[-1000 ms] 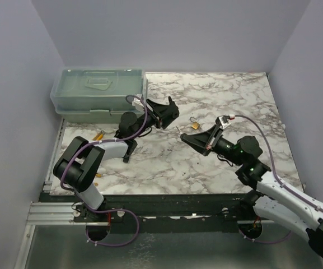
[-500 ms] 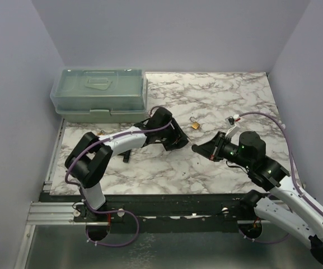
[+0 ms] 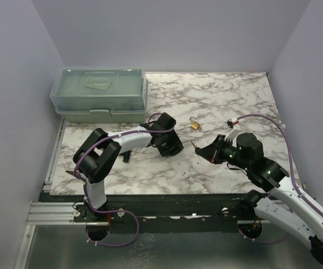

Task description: Unlock with the key

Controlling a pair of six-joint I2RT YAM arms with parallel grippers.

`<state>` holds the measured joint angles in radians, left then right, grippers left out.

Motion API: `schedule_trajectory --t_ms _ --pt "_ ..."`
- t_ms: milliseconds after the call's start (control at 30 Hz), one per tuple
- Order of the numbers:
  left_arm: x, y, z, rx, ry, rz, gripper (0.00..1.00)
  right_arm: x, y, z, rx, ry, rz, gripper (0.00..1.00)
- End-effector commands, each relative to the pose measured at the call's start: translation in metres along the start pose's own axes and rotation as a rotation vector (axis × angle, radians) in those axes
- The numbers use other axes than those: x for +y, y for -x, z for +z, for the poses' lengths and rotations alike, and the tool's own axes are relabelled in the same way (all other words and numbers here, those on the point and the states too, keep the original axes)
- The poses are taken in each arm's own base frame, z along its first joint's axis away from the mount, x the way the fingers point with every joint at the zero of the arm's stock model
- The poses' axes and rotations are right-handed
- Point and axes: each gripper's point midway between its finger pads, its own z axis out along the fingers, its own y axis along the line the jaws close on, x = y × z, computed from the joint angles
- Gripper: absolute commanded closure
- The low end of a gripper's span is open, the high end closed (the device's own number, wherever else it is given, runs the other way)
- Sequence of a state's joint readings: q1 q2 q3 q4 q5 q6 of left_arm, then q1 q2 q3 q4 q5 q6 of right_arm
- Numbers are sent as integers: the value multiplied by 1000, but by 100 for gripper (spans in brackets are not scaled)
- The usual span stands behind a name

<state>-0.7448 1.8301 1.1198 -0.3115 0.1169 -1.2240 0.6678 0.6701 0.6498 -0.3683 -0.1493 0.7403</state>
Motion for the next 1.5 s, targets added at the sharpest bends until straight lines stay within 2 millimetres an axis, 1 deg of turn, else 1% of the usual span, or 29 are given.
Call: schedule_trajectory --t_ms 0,67,167,267,400,500,567,633,767,867,900,967,1000,1067,1167,1200,1300,1467 --pt "33 2 10 -37 133 10 38 -12 -1 -4 -15 -50 -30 100" --pt "32 1 8 -38 129 3 29 -13 -1 -5 -21 -54 -30 100" --pt "28 0 3 -32 115 2 26 -15 -2 -7 -23 -61 -32 100" --pt "24 0 -2 -40 99 2 19 -16 -2 -8 -27 -62 -32 100" --pt "17 -1 -16 -47 67 0 18 -16 -3 -8 -24 -60 -25 100" --pt "10 3 -36 -89 22 27 18 -17 -6 -8 -20 -58 -11 100" --pt "1 8 -55 -129 -25 68 18 -16 -7 -8 -25 -43 -2 100" --pt "-13 15 -78 -191 -91 153 20 -10 -6 -7 -40 -3 9 100" --pt "-39 21 -130 -301 -282 315 26 15 0 -9 -67 124 30 100" --pt "-56 16 -176 -368 -473 383 28 34 9 -11 -84 205 38 100" --pt "-63 11 -193 -377 -550 400 29 39 11 -11 -85 226 35 100" --pt "-72 2 -219 -386 -682 428 30 50 16 -11 -91 270 24 100" --pt "-77 -2 -232 -393 -743 439 31 55 19 -12 -93 291 22 100" --pt "-80 -11 -247 -391 -825 458 34 67 25 -13 -102 338 19 100" --pt "-82 -21 -258 -371 -905 476 40 83 32 -16 -117 407 26 100" --pt "-83 -25 -261 -361 -934 481 40 86 33 -16 -114 423 28 100" --pt "-88 -34 -267 -331 -1016 485 41 92 31 -16 -93 459 37 100" --pt "-96 -38 -271 -310 -1067 489 44 95 30 -16 -88 478 56 100"
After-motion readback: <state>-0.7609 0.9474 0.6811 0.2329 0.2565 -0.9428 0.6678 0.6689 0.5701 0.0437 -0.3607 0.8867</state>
